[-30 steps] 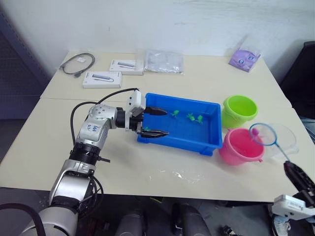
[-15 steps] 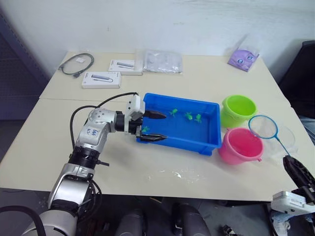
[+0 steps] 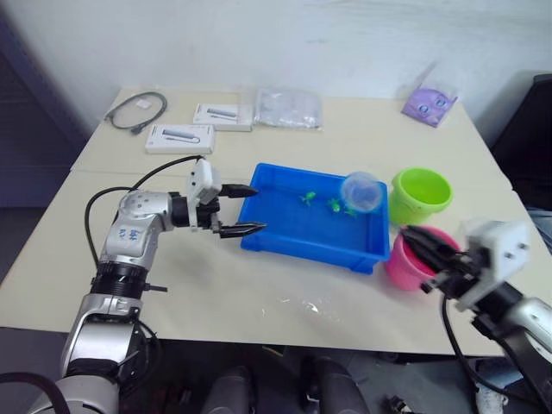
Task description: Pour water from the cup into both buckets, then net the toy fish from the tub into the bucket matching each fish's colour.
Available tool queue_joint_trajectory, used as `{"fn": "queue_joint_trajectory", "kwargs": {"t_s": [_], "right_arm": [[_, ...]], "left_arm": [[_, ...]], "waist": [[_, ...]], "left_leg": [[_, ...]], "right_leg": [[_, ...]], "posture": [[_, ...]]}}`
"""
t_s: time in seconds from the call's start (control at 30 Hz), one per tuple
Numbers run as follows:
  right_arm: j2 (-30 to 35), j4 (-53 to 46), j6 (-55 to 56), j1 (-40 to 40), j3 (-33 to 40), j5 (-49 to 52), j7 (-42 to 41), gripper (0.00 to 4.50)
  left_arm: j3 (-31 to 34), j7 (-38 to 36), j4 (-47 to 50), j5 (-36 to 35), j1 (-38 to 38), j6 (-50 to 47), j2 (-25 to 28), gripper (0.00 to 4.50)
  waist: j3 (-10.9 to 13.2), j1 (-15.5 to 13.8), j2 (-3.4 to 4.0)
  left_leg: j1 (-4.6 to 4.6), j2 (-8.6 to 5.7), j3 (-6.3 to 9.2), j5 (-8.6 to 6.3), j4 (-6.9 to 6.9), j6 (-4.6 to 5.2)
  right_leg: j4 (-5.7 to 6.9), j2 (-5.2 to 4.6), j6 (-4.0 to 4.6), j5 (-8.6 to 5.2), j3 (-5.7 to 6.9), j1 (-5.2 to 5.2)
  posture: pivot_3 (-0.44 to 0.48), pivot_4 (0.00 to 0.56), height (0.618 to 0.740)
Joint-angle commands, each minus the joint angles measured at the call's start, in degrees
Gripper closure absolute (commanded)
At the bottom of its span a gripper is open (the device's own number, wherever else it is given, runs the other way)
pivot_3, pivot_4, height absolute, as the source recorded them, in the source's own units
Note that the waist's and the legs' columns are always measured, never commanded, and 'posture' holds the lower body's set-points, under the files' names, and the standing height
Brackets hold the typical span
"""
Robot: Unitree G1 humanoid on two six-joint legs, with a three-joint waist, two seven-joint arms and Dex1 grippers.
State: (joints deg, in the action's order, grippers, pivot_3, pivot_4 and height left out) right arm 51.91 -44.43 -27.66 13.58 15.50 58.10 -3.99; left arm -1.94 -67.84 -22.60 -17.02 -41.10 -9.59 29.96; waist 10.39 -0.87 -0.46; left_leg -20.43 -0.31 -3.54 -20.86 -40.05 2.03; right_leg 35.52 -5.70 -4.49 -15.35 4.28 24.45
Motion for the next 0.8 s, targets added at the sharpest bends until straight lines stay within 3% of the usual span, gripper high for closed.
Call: {"fn": "queue_joint_trajectory", "kwargs": {"t_s": [0.03,0.13,0.27,0.53,0.8], "right_arm": [[-0.73,0.59,-9.15,-6.83,-2.87,12.4,9.7,4.5],[-5.52,5.49,-12.86,-13.17,-6.65,15.86,15.61,4.5],[-5.85,11.78,-20.98,-18.67,-8.68,22.8,24.37,4.5],[2.66,19.84,-34.37,-33.85,-12.56,34.9,32.05,4.5],[5.69,25.96,-39.44,-41.75,-18.5,43.15,38.12,4.5]], "left_arm": [[1.95,0.38,0.11,-0.14,0.07,1.9,1.19,0.04],[2.99,1.07,1.84,-0.63,1.35,1.6,1.87,0.04],[3.75,2.03,4.91,-1.29,3.22,0.06,2.45,0.04],[4.41,3.24,10.14,-2.07,5.91,-2.82,3.44,0.04],[4.0,4.29,12.08,-2.16,5.88,-4.34,2.97,0.04]], "waist": [[0.0,-0.15,-0.01],[0.01,-0.33,-0.04],[0.01,-0.44,-0.04],[0.02,-0.24,-0.03],[0.02,-0.22,-0.04]], "left_leg": [[0.0,0.0,0.02,0.0,0.01,0.0],[-0.06,0.02,0.04,0.0,0.04,-0.03],[-0.12,0.01,0.02,-0.01,0.03,-0.01],[-0.2,0.04,0.05,-0.01,0.01,0.0],[-0.31,0.04,0.06,-0.01,0.02,0.02]], "right_leg": [[-0.02,0.0,0.0,0.0,0.04,-0.01],[-0.05,0.04,0.0,0.0,0.12,0.02],[-0.07,0.0,-0.01,0.01,0.12,0.02],[-0.09,0.01,-0.02,0.01,0.16,0.1],[-0.18,0.01,-0.03,0.02,0.19,0.13]], "posture": [[0.0,0.15,0.74],[0.0,0.15,0.74],[0.0,0.15,0.74],[0.0,0.15,0.74],[0.0,0.15,0.74]]}}
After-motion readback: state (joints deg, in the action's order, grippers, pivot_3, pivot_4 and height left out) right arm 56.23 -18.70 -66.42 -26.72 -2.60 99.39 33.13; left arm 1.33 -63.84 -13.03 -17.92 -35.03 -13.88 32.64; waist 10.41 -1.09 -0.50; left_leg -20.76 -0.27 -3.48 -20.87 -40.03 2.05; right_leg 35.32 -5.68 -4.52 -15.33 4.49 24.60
